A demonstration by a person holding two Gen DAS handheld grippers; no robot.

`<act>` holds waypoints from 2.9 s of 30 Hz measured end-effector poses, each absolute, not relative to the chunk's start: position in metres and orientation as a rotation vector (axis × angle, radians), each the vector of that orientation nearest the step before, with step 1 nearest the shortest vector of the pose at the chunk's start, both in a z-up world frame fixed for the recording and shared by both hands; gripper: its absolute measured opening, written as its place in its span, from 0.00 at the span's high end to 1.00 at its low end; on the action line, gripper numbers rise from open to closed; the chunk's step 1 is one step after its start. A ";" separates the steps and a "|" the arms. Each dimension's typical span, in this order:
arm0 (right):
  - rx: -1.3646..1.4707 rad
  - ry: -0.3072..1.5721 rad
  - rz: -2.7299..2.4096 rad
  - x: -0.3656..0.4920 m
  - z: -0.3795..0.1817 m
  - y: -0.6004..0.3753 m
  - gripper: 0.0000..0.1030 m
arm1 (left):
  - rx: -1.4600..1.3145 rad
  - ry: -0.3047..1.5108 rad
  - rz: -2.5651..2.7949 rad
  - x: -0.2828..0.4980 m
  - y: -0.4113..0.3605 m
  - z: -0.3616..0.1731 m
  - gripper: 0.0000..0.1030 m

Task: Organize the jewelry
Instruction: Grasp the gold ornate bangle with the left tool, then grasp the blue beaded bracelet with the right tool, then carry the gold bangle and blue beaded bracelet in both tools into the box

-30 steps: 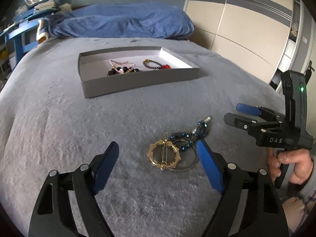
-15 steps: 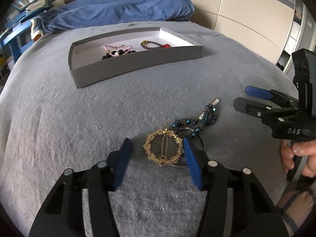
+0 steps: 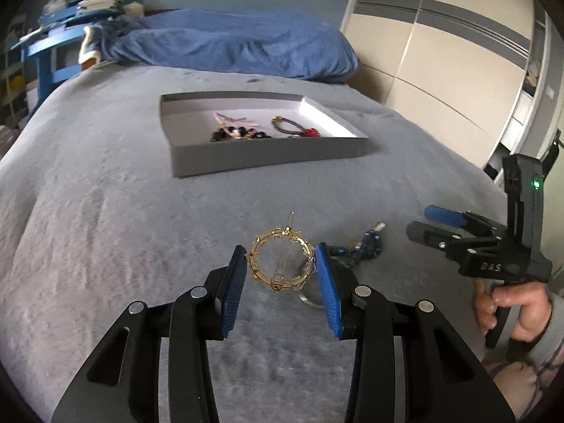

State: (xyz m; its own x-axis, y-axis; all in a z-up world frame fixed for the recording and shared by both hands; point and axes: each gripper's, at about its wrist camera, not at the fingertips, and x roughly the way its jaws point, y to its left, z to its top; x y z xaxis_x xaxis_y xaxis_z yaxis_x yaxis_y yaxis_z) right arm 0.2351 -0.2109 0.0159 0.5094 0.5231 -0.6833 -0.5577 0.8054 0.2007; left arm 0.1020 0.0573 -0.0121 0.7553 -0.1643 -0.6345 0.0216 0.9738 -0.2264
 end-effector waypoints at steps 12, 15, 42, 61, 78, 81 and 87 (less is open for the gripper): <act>-0.185 0.796 0.771 0.222 0.019 -0.181 0.22 | -0.214 0.804 -0.046 0.109 0.071 -0.029 0.60; -0.233 0.810 0.806 0.222 0.018 -0.166 0.29 | -0.225 0.828 -0.041 0.112 0.072 -0.033 0.60; -0.167 0.817 0.860 0.227 0.019 -0.189 0.93 | -0.223 0.835 -0.041 0.112 0.069 -0.037 0.60; -0.144 0.894 0.791 0.232 0.006 -0.211 0.93 | -0.208 0.805 -0.041 0.108 0.068 -0.032 0.60; -0.154 0.879 0.808 0.235 0.011 -0.205 0.93 | -0.225 0.775 -0.066 0.106 0.071 -0.023 0.60; -0.133 0.848 0.821 0.236 0.022 -0.205 0.93 | -0.221 0.764 -0.071 0.107 0.070 -0.019 0.60; -0.100 0.781 0.840 0.238 0.047 -0.202 0.93 | -0.209 0.731 -0.079 0.114 0.068 -0.007 0.60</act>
State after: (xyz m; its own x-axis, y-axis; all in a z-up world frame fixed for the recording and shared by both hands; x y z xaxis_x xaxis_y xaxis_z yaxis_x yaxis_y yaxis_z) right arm 0.2383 -0.2022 0.0471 0.4115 0.6313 -0.6574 -0.7011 0.6801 0.2143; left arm 0.1144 0.0683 -0.0070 0.7426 -0.1444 -0.6540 -0.0014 0.9761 -0.2171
